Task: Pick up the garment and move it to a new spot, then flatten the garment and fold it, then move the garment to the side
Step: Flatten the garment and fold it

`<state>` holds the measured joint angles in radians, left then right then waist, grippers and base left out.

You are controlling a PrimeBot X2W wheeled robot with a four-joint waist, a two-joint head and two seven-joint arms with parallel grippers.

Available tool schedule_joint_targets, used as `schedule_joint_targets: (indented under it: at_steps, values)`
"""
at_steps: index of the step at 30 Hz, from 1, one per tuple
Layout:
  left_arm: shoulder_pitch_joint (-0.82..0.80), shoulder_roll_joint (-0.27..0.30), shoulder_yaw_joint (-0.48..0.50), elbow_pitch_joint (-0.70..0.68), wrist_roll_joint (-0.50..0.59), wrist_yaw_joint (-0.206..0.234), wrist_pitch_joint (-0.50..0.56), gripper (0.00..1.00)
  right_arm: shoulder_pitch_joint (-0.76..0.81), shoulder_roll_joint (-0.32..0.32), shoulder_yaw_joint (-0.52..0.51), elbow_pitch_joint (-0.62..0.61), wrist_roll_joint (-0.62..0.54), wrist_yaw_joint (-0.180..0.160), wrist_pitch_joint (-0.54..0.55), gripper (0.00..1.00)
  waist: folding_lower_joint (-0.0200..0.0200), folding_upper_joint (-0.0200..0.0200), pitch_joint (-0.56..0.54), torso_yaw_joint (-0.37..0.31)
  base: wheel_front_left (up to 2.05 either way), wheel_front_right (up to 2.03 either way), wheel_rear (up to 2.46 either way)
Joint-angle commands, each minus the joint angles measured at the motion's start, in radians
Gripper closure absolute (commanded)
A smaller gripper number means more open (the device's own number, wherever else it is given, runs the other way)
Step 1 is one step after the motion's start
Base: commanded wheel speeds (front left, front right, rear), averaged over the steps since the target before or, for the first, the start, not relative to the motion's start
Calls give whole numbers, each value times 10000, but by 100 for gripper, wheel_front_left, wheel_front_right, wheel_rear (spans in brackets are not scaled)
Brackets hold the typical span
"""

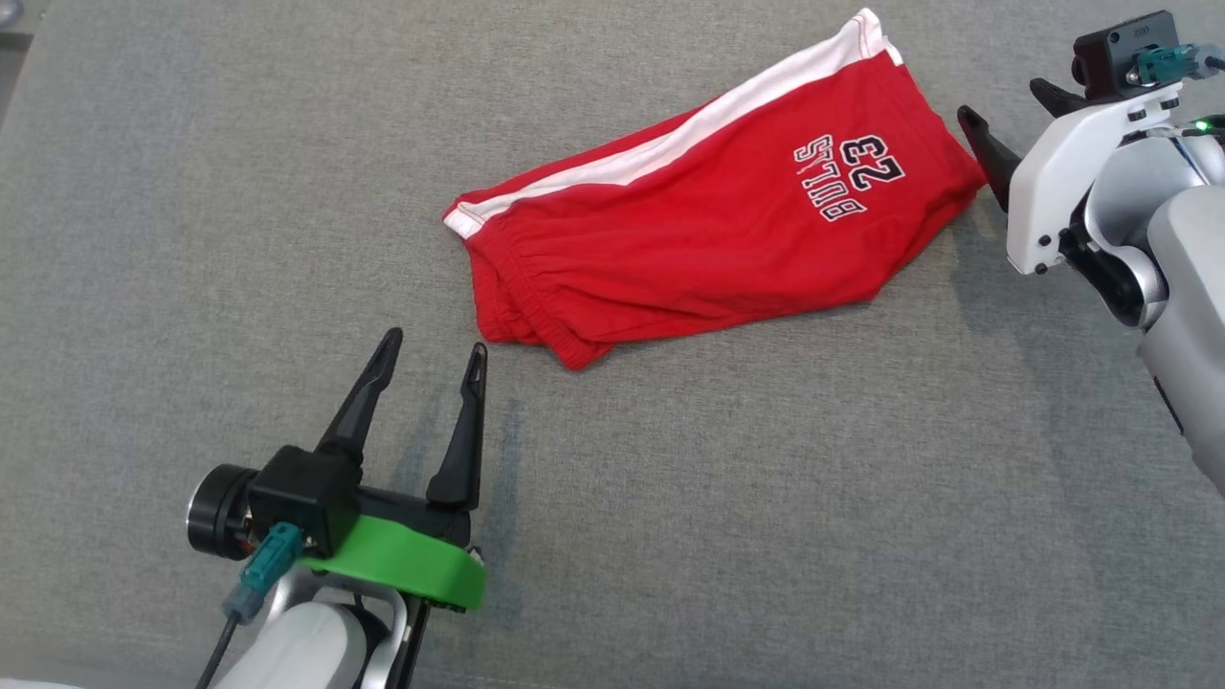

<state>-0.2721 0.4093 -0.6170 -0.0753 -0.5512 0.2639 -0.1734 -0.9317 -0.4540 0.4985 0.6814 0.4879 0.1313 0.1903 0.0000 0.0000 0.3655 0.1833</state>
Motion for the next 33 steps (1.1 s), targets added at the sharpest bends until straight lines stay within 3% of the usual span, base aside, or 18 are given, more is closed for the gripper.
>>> schedule_joint_targets:
  at_steps: [1, 10, 16, 18, 27, 33]
  values:
    - [61, -119, -34, 69, 135, -20, -200, 0, 126, -67, -131, -22, 52, -11, 230, 0, 0, 0, 52, 320, 0, 0, 0]
    - [-257, -901, 40, 625, 555, -337, -871, 0, 166, 162, -859, 413, -339, -11, 1466, 0, 0, 0, 649, 1138, 0, 0, 0]
    - [-203, -1279, 334, 933, 798, -650, -915, 0, 371, 480, -1345, 822, -577, -11, 1868, 0, 0, 0, 779, 1328, 0, 0, 0]
    - [-22, -1420, 602, 1016, 961, -811, -919, 0, 542, 687, -1555, 845, -470, -4, 1873, 100, 0, 0, 690, 1258, 0, 0, 0]
    - [776, -1640, 1157, 1639, 1246, -1096, -914, 0, 1409, 1445, -2015, 245, 535, -4, 1452, 100, 0, 0, -455, 321, 0, 0, 0]
    - [1599, -1501, 1394, 1966, 1216, -995, -913, 0, 2695, 1559, -2323, -453, 1225, -5, 1255, 100, 0, 0, -1553, -524, 0, 0, 0]
